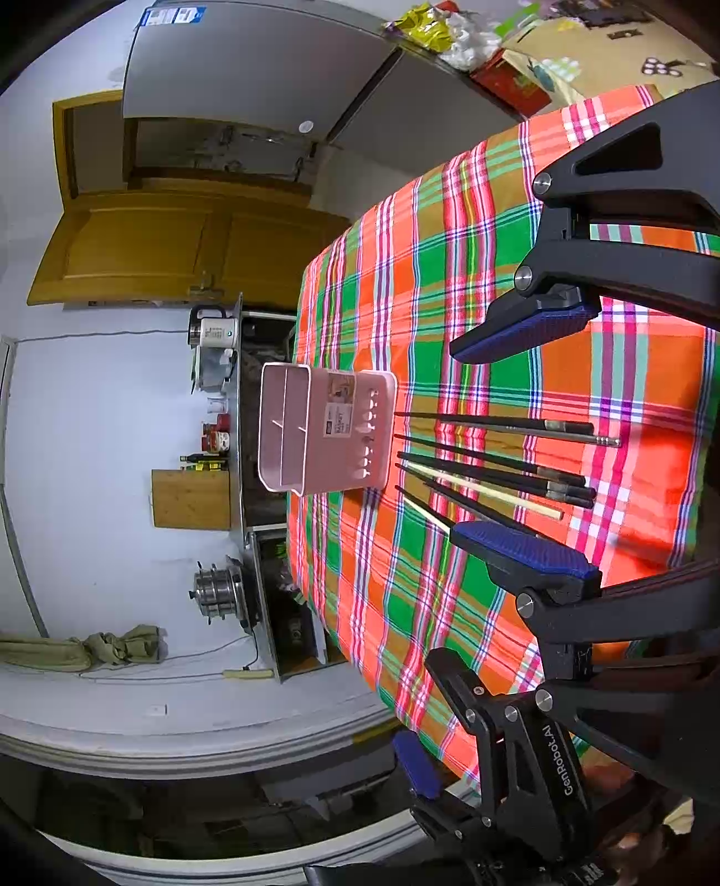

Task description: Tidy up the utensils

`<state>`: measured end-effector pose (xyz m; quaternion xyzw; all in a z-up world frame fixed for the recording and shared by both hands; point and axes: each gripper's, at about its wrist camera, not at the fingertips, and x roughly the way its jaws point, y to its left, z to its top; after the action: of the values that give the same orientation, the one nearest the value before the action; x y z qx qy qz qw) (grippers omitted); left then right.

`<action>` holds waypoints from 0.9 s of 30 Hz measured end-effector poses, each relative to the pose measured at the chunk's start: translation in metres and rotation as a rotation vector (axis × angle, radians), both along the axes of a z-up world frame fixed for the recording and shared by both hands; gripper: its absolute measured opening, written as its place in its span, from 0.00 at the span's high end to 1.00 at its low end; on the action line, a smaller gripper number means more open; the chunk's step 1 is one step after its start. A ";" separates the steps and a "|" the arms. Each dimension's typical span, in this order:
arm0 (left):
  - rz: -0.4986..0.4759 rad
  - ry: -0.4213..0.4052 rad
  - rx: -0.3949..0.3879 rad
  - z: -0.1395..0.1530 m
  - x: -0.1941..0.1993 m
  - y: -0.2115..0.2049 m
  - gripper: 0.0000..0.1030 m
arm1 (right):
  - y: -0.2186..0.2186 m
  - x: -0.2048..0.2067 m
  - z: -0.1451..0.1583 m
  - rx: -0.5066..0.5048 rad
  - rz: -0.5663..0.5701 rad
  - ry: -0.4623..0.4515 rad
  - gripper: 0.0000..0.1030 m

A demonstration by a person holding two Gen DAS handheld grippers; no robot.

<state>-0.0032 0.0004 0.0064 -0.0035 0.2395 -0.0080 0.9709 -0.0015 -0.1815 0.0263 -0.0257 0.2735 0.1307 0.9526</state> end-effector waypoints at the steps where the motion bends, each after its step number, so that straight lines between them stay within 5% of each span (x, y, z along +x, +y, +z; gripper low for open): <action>1: 0.000 0.000 0.001 -0.001 0.000 0.000 0.09 | 0.000 0.000 0.000 0.000 0.000 0.000 0.42; 27: -0.003 0.004 0.000 -0.001 -0.004 -0.001 0.09 | 0.000 0.000 -0.001 0.002 0.000 0.000 0.42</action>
<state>-0.0073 -0.0008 0.0056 -0.0031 0.2413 -0.0093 0.9704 -0.0014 -0.1818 0.0253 -0.0249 0.2736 0.1308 0.9526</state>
